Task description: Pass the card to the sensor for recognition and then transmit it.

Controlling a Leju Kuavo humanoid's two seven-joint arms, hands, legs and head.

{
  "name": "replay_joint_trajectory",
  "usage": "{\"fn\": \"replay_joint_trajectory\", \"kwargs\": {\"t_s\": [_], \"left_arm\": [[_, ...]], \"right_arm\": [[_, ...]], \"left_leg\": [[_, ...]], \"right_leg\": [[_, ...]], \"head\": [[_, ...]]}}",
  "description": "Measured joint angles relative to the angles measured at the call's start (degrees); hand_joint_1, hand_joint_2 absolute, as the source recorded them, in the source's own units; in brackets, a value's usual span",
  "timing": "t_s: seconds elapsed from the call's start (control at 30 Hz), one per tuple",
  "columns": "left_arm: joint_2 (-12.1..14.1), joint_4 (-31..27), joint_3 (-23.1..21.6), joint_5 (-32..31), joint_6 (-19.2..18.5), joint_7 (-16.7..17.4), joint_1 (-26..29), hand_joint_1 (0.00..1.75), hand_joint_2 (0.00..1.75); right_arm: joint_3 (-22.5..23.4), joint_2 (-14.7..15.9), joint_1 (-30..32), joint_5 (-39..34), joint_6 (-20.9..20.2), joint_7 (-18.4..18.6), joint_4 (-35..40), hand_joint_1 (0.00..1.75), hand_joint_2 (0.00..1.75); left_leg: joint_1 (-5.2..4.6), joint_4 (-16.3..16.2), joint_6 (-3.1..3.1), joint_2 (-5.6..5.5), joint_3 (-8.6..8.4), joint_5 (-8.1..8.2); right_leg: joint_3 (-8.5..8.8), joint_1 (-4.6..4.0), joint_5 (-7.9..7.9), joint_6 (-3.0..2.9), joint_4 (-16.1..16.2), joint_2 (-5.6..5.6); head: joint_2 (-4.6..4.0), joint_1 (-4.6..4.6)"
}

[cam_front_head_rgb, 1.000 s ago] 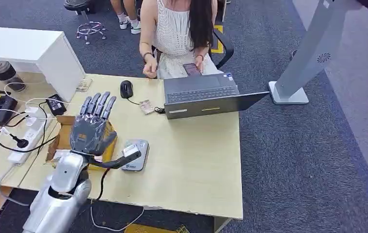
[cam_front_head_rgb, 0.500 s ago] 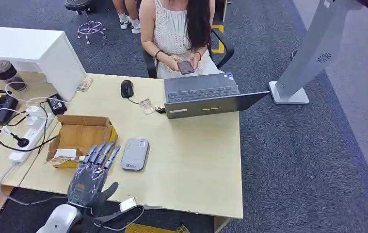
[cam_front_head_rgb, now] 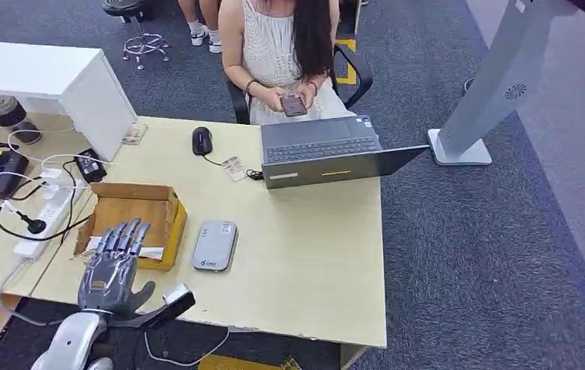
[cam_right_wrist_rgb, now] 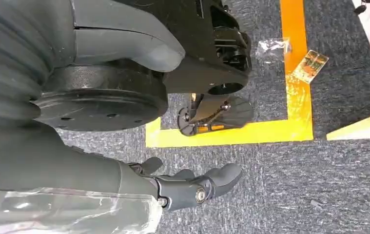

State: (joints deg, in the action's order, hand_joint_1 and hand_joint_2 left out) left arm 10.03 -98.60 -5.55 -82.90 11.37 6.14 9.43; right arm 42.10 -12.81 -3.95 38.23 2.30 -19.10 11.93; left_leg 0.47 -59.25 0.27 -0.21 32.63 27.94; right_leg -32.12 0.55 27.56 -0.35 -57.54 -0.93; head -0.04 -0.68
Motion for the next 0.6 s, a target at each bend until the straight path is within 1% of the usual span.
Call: {"fn": "replay_joint_trajectory", "kwargs": {"t_s": [0.07, 0.23, 0.47, 0.6], "left_arm": [[-0.09, 0.57, 0.4, 0.0, -0.13, 0.04, -0.21, 0.0, 1.75], [-0.46, 1.49, 1.53, -0.46, -0.92, 1.77, -0.57, 0.0, 1.75], [-0.92, 1.77, 2.1, -0.81, -0.92, 2.14, -0.68, 0.0, 1.75], [-1.23, 1.77, 2.82, -1.55, -0.79, 3.69, -0.68, 0.0, 1.75]], "right_arm": [[0.0, 0.0, 0.01, 0.0, 0.07, 0.07, 0.0, 0.0, 1.75], [0.0, 0.0, 0.01, 0.13, -0.02, 0.37, 0.0, 0.0, 1.75], [0.0, 0.0, 0.02, 0.13, 0.0, 0.72, 0.0, 0.0, 1.75], [0.0, 0.0, 0.02, 0.24, -0.04, 0.87, 0.0, 0.0, 1.75]], "left_leg": [[0.0, 0.0, 0.0, 0.0, 0.01, 0.0], [0.0, 0.0, 0.0, 0.0, 0.01, 0.0], [0.01, 0.0, 0.0, 0.0, 0.01, 0.0], [0.01, 0.0, 0.0, 0.0, 0.0, 0.0]], "right_leg": [[0.0, 0.0, 0.0, 0.0, 0.0, 0.0], [0.0, 0.0, 0.0, 0.0, 0.0, 0.0], [0.0, 0.0, 0.0, 0.0, 0.0, 0.0], [0.0, 0.0, 0.0, 0.0, 0.0, 0.0]], "head": [[0.0, 0.0], [0.0, 0.0], [0.0, 0.0], [0.0, 0.0]]}}
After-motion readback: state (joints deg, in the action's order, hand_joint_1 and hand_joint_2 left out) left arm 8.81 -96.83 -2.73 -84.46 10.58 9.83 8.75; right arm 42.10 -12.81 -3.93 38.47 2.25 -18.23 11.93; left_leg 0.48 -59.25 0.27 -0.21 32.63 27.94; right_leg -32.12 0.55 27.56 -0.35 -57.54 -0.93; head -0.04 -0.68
